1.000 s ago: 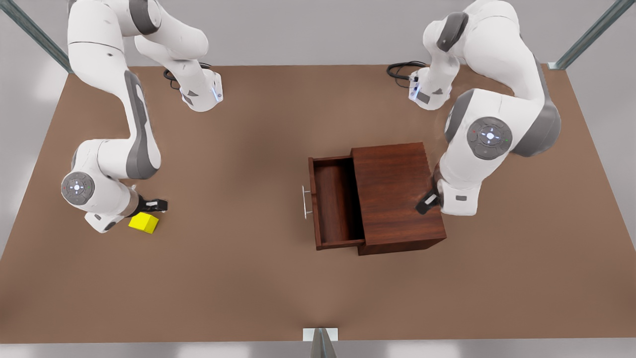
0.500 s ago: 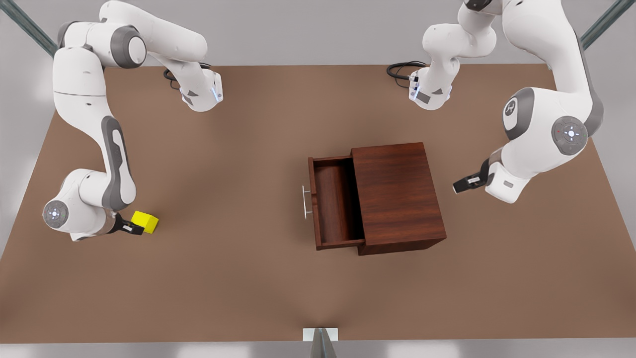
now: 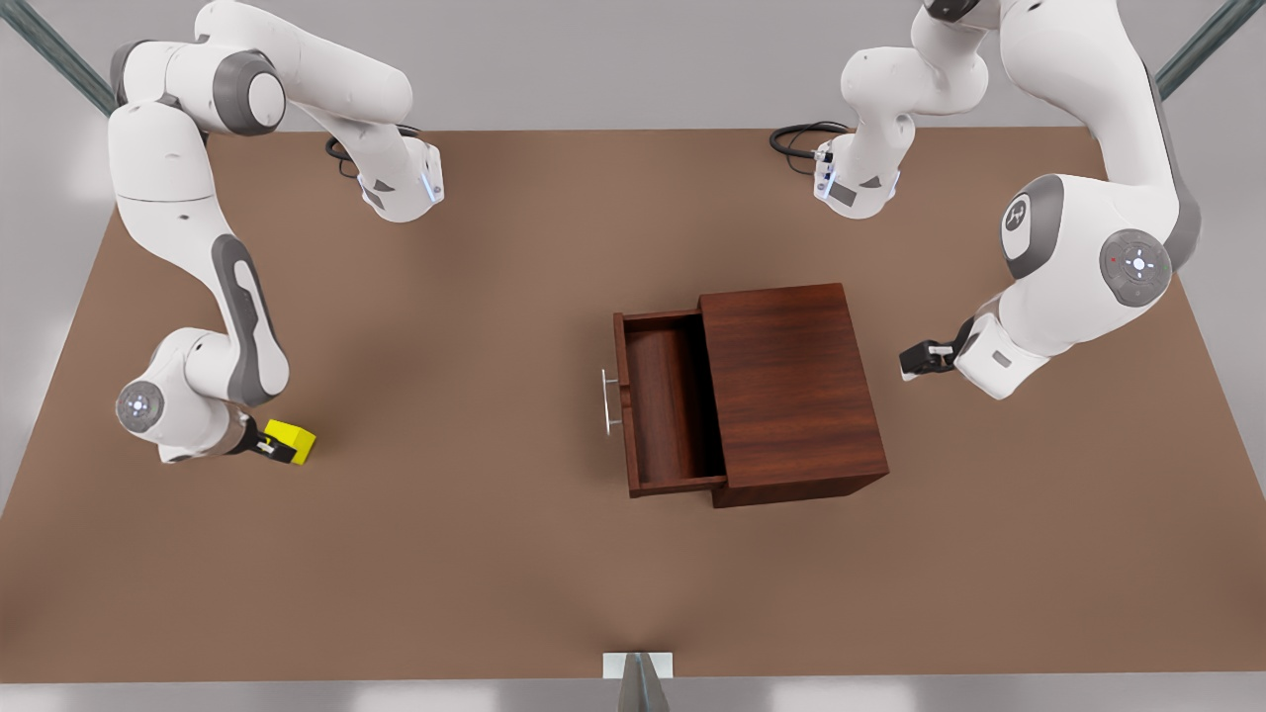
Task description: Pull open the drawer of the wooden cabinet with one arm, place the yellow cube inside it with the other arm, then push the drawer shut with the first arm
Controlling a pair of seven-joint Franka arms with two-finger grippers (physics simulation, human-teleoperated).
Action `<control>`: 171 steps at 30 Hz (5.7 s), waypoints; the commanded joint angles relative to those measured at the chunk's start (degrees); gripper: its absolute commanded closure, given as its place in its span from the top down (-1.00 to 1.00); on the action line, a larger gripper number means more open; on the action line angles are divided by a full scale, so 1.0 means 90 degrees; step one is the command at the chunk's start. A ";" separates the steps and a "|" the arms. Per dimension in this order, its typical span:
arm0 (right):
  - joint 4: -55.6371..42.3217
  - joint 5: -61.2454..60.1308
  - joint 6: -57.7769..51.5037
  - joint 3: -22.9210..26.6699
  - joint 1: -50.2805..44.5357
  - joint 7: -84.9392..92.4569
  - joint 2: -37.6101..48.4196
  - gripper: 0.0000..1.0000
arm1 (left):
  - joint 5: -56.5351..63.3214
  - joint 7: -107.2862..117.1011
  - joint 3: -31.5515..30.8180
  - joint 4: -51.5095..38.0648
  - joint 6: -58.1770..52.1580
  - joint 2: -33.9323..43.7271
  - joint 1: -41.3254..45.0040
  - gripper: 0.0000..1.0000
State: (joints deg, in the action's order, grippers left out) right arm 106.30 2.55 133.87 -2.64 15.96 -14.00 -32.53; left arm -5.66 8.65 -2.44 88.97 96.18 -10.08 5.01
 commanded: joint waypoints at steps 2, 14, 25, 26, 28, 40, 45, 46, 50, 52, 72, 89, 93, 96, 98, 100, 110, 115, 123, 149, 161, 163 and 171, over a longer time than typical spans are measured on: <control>0.0112 0.0000 0.0585 0.0000 0.0004 -0.0154 0.0001 1.00 | 0.0004 -0.1215 0.0007 -0.0003 0.0007 0.0007 0.0000 1.00; 0.0435 0.0010 0.1268 -0.0010 0.0004 0.0119 -0.0136 1.00 | 0.0024 -0.1244 0.0066 0.0124 -0.0032 0.0075 0.0000 1.00; 0.0669 0.0010 0.1259 -0.0147 0.0092 0.0090 -0.0038 1.00 | 0.0024 -0.1186 0.0065 0.0124 0.0017 0.0065 0.0010 1.00; 0.0669 0.0010 0.1259 -0.0156 0.0130 0.0090 -0.0038 1.00 | 0.0024 -0.1186 0.0065 0.0124 0.0017 0.0065 0.0010 1.00; 0.0669 0.0010 0.1259 -0.0147 0.0131 0.0090 -0.0038 0.78 | 0.0014 -0.1186 0.0065 0.0124 0.0017 0.0065 0.0010 1.00; 0.0786 0.0000 0.1181 -0.0156 0.0131 0.0041 0.0206 0.25 | 0.0014 -0.1166 0.0065 0.0124 0.0017 0.0065 0.0030 1.00; 0.0659 -0.0068 0.0449 -0.0176 0.0062 -0.0124 0.0674 0.18 | 0.0014 -0.1166 0.0065 0.0134 0.0017 0.0065 0.0039 1.00; 0.0484 -0.0068 -0.0010 -0.0313 0.0062 -0.0398 0.0831 0.18 | 0.0014 -0.1166 0.0065 0.0163 0.0007 0.0065 0.0039 1.00; -0.0835 -0.0039 -0.1973 -0.1220 0.0062 -0.1969 0.0870 0.18 | 0.0014 -0.1166 0.0065 0.0173 0.0007 0.0065 0.0039 1.00; -0.1498 -0.0010 -0.2725 -0.1397 -0.0328 -0.2926 0.0851 0.18 | 0.0014 -0.1166 0.0065 0.0163 0.0017 0.0065 0.0039 1.00; -0.5337 -0.0039 -0.3507 -0.1201 -0.5387 -0.9685 -0.1259 0.18 | 0.0014 -0.1166 0.0065 0.0173 0.0017 0.0065 0.0039 1.00; -0.6060 -0.0049 -0.5126 -0.0723 -0.5389 -0.9140 -0.0947 1.00 | 0.0024 -0.1098 0.0056 0.0144 0.0056 0.0055 0.0069 1.00; -0.5641 0.0010 -0.6954 -0.1748 -0.1043 -0.3682 0.0118 1.00 | 0.0073 0.1967 -0.0013 -0.0364 0.0164 -0.0228 0.1347 1.00; -0.2284 0.0292 -0.3679 -0.1738 0.0354 -0.0546 0.1532 1.00 | 0.1039 0.5315 -0.0013 -0.0977 0.0134 -0.1016 0.3172 1.00; -0.1314 0.0498 -0.3214 -0.1739 0.0482 -0.0496 0.1993 1.00 | 0.1147 0.6450 -0.0022 -0.2335 0.0193 -0.1829 0.3973 1.00; -0.1245 0.0547 -0.3272 -0.1748 0.0345 0.0349 0.1974 1.00 | 0.1157 0.7230 -0.0003 -0.3438 0.0377 -0.2599 0.4472 1.00; -0.1685 0.0527 -0.3800 -0.1084 -0.0289 0.1770 0.1730 1.00 | 0.2485 0.9732 0.0329 -0.4407 0.3054 -0.4779 0.5664 1.00; -0.1919 0.0508 -0.3907 -0.1074 -0.0299 0.1770 0.1642 1.00 | 0.2495 0.9537 0.0749 -0.4417 0.3435 -0.5023 0.5655 1.00; -0.2290 -0.0019 -0.4073 0.0586 -0.1608 0.2063 0.1485 1.00 | 0.2905 0.9166 0.0915 -0.4397 0.3464 -0.5384 0.5664 1.00; -0.2290 0.0000 -0.4073 0.0576 -0.1637 0.1916 0.1456 1.00 | 0.2759 0.7330 0.0837 -0.4056 0.1091 -0.5267 0.5635 1.00; -0.2290 0.0000 -0.4073 0.0576 -0.1637 0.1916 0.1446 1.00 | 0.2299 0.6519 0.0847 -0.4026 0.0818 -0.5101 0.5303 1.00; -0.2290 0.0000 -0.4073 0.0576 -0.1637 0.1916 0.1446 1.00 | 0.2299 0.6480 0.0847 -0.4016 0.0818 -0.5091 0.5244 1.00; -0.2290 0.0000 -0.4073 0.0576 -0.1637 0.1916 0.1446 1.00 | 0.2309 0.6363 0.0847 -0.3860 0.0681 -0.5023 0.5147 1.00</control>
State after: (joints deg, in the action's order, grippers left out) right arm 85.72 2.59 97.26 2.54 1.23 2.04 -19.58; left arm 15.06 70.15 5.16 54.18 103.25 -55.42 51.41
